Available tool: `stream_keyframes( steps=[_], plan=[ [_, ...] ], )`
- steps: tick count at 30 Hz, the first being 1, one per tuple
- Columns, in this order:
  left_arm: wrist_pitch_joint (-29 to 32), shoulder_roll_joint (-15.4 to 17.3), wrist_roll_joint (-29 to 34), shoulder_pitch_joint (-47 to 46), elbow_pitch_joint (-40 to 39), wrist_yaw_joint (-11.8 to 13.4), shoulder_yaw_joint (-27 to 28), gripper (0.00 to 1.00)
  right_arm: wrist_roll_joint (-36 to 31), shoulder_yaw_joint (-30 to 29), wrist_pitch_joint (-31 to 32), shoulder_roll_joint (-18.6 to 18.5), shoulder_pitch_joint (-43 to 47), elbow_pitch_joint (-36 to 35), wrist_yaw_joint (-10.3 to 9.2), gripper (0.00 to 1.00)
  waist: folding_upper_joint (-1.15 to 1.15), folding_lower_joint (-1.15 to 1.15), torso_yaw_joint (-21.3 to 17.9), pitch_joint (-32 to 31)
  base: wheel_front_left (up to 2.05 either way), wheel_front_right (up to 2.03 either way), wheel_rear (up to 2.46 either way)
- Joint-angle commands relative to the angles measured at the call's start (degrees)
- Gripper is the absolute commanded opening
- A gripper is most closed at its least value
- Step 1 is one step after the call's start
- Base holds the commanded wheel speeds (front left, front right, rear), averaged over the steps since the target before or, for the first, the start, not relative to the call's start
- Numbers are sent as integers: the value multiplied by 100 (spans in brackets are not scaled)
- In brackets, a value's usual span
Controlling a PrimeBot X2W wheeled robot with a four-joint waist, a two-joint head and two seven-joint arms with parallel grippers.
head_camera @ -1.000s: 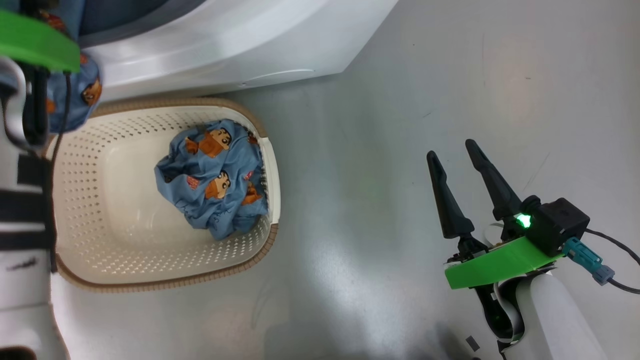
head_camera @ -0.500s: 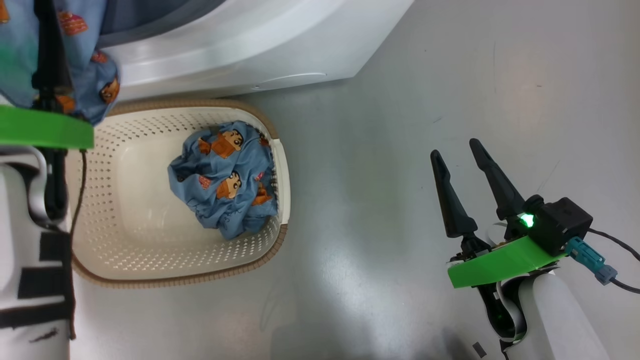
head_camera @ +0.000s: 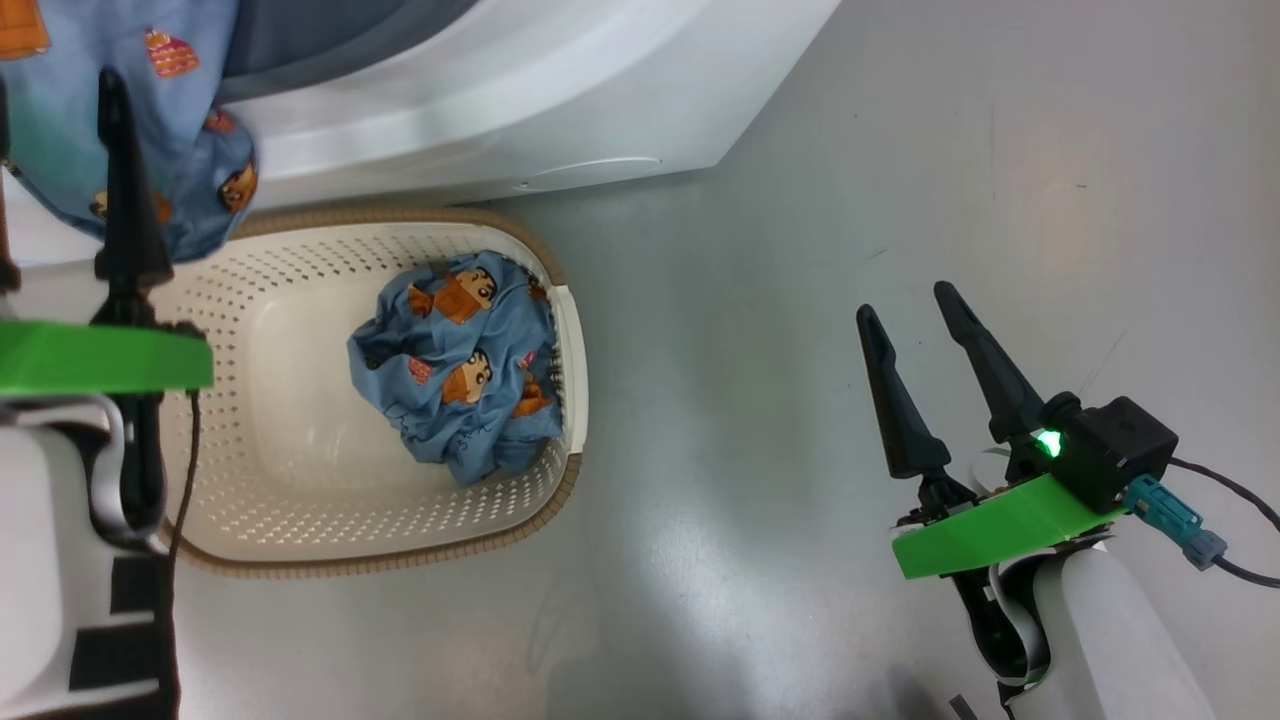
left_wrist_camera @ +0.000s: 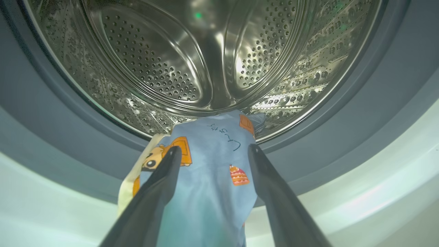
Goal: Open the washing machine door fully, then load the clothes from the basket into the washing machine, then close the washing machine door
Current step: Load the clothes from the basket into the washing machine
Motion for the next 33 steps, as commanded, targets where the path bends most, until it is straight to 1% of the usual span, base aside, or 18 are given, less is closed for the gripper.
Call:
stream_keyframes(
  steps=[1, 10, 19, 33],
  plan=[
    [-35, 169, 48, 271, -218, 51, 237, 100, -42, 144, -27, 27, 66, -98, 9, 100, 0, 0, 1, -3, 0, 0, 0],
    [-35, 51, 89, 769, -485, 60, 448, 100, -37, 148, -27, 27, 60, -80, 9, 100, 0, 0, 33, -29, 0, 0, 0],
    [-35, -24, 166, 1142, -562, 35, 597, 100, -35, 177, -27, 27, 68, -51, 9, 100, 0, 0, 50, -107, 0, 0, 0],
    [-35, -202, 255, 1687, -559, -30, 626, 100, -58, 163, -27, 27, 112, -42, 9, 100, 0, 0, 62, -188, 0, 0, 0]
  ],
)
